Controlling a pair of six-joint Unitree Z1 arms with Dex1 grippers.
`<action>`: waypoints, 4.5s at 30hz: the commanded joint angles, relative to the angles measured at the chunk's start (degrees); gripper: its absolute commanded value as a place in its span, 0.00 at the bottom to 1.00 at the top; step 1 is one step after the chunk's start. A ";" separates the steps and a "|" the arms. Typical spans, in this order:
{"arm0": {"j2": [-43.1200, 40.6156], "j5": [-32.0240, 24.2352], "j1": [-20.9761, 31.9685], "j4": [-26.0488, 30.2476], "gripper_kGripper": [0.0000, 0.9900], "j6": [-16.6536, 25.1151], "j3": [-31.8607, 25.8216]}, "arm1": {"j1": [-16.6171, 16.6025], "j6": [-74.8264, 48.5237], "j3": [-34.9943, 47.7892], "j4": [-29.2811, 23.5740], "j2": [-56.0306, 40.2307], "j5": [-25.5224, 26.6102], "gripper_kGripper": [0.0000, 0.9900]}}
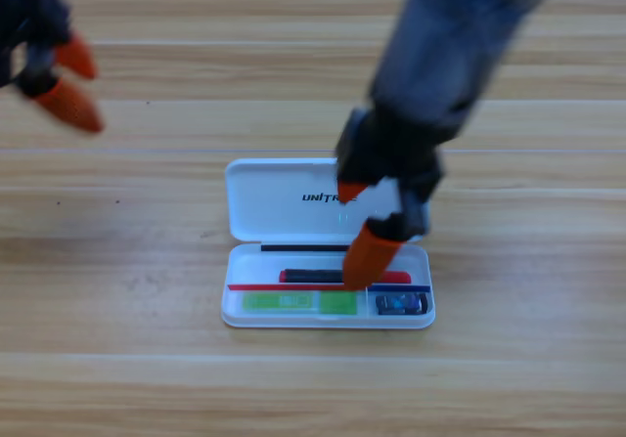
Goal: Clean up eraser and pencils
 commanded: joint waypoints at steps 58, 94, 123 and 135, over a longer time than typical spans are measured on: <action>34.26 -35.98 -2.14 -10.86 0.00 5.99 -2.99 | 1.81 11.57 41.95 -30.26 -39.98 13.62 1.00; 0.34 -20.07 -11.37 -8.05 0.00 -3.94 2.55 | 1.81 11.92 41.86 -30.26 -39.36 13.53 1.00; -8.28 -24.91 -16.29 -2.25 1.00 -9.83 4.48 | 1.81 12.18 41.77 -30.26 -39.27 13.53 1.00; -8.54 -25.43 -16.38 -2.33 1.00 -9.83 4.83 | 1.81 12.18 41.86 -30.26 -39.36 13.44 1.00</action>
